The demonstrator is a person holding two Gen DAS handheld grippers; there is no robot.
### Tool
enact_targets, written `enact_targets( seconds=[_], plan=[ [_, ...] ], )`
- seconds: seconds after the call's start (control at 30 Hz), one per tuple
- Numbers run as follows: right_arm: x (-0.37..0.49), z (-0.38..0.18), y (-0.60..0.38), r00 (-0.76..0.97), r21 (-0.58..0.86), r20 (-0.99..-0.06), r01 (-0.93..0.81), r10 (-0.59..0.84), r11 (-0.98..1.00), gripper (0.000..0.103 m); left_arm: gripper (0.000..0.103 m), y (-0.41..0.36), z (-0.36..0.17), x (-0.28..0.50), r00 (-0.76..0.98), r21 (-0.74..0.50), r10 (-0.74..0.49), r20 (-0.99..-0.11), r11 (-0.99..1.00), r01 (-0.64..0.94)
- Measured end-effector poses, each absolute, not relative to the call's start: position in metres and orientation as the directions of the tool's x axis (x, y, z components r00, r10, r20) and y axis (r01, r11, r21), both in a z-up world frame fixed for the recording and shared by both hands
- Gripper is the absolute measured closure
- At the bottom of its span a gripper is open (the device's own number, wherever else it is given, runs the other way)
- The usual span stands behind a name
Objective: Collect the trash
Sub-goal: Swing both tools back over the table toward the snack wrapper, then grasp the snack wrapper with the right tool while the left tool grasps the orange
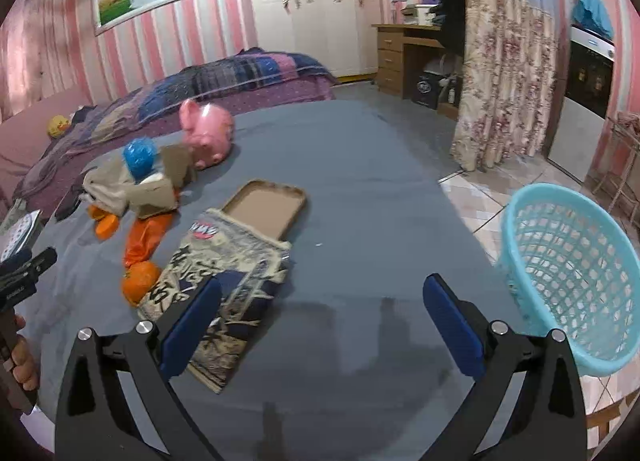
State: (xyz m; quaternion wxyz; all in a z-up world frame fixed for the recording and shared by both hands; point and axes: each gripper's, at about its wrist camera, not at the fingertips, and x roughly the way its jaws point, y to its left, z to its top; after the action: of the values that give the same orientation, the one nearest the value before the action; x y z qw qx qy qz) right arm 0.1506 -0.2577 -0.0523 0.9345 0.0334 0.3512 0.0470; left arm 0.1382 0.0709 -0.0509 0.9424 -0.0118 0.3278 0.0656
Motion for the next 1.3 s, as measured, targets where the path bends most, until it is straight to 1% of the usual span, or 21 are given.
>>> enact_targets(
  seconds=[0.17,0.2,0.23,0.27,0.3,0.33,0.4,0.43,0.47,0.5,0.6,0.63,0.7,0.73,1.07,1.13,1.2,1.23,1.3],
  plan=[
    [0.165,-0.065,-0.238,0.712,0.088,-0.69,-0.092,0.128,0.992,0.006,0.005,0.062,-0.049,0.133,0.788,0.028,0.089,-0.609,0.995,-0.091],
    [0.168,-0.068,-0.235,0.701,0.094,-0.699,-0.108,0.143,0.99,0.013,0.005,0.06,-0.048,0.132,0.79,0.027,0.086,-0.607,0.996,-0.088],
    [0.171,-0.071,-0.23,0.685,0.096,-0.711,-0.127,0.157,0.987,0.024,0.005,0.058,-0.047,0.131,0.791,0.024,0.082,-0.607,0.996,-0.085],
    [0.174,-0.074,-0.225,0.671,0.095,-0.722,-0.15,0.172,0.984,0.029,0.005,0.056,-0.046,0.131,0.791,0.015,0.072,-0.608,0.997,-0.079],
    [0.175,-0.077,-0.222,0.661,0.094,-0.727,-0.168,0.183,0.981,0.041,0.005,0.054,-0.046,0.131,0.789,0.008,0.063,-0.612,0.997,-0.073],
    [0.175,-0.079,-0.218,0.655,0.096,-0.729,-0.188,0.198,0.977,0.049,0.005,0.051,-0.046,0.131,0.785,0.0,0.048,-0.617,0.998,-0.061],
    [0.175,-0.08,-0.215,0.657,0.091,-0.726,-0.202,0.204,0.975,0.055,0.005,0.045,-0.046,0.131,0.782,-0.007,0.029,-0.622,0.999,-0.042],
    [0.175,-0.08,-0.214,0.658,0.083,-0.725,-0.209,0.203,0.974,0.064,0.005,0.041,-0.047,0.131,0.783,0.001,0.031,-0.622,0.999,-0.038],
    [0.175,-0.079,-0.214,0.663,0.065,-0.723,-0.214,0.194,0.975,0.068,0.005,0.036,-0.047,0.13,0.782,0.01,0.032,-0.622,0.999,-0.032],
    [0.174,-0.079,-0.214,0.664,0.065,-0.721,-0.219,0.197,0.974,0.077,0.005,0.033,-0.048,0.13,0.781,0.015,0.03,-0.624,1.0,-0.026],
    [0.173,-0.076,-0.22,0.667,0.084,-0.713,-0.223,0.215,0.971,0.086,0.005,0.02,-0.049,0.131,0.774,0.03,0.018,-0.633,1.0,0.001],
    [0.173,-0.074,-0.224,0.671,0.083,-0.71,-0.22,0.212,0.972,0.093,0.005,0.015,-0.049,0.131,0.771,0.031,0.009,-0.637,0.999,0.013],
    [0.172,-0.068,-0.234,0.683,0.089,-0.699,-0.209,0.211,0.974,0.095,0.005,0.006,-0.05,0.132,0.765,0.029,-0.007,-0.644,0.999,0.034],
    [0.171,-0.066,-0.24,0.686,0.103,-0.694,-0.202,0.216,0.974,0.1,0.005,0.0,-0.051,0.133,0.762,0.03,-0.014,-0.648,0.999,0.044],
    [0.169,-0.051,-0.314,0.725,0.145,-0.673,-0.069,0.149,0.987,0.1,0.006,-0.066,-0.053,0.152,0.73,0.03,-0.088,-0.678,0.989,0.147],
    [0.169,-0.05,-0.323,0.729,0.149,-0.67,-0.056,0.142,0.987,0.1,0.012,-0.076,-0.057,0.158,0.714,0.036,-0.091,-0.694,0.986,0.16],
    [0.169,-0.05,-0.332,0.731,0.155,-0.669,-0.044,0.138,0.987,0.1,0.025,-0.085,-0.064,0.166,0.684,0.038,-0.095,-0.723,0.983,0.177],
    [0.169,-0.05,-0.335,0.729,0.157,-0.669,-0.046,0.141,0.986,0.1,0.028,-0.089,-0.068,0.17,0.665,0.039,-0.096,-0.74,0.982,0.185],
    [0.168,-0.049,-0.34,0.723,0.16,-0.673,-0.064,0.156,0.985,0.099,0.044,-0.094,-0.075,0.176,0.638,0.04,-0.1,-0.764,0.979,0.202]
  ],
)
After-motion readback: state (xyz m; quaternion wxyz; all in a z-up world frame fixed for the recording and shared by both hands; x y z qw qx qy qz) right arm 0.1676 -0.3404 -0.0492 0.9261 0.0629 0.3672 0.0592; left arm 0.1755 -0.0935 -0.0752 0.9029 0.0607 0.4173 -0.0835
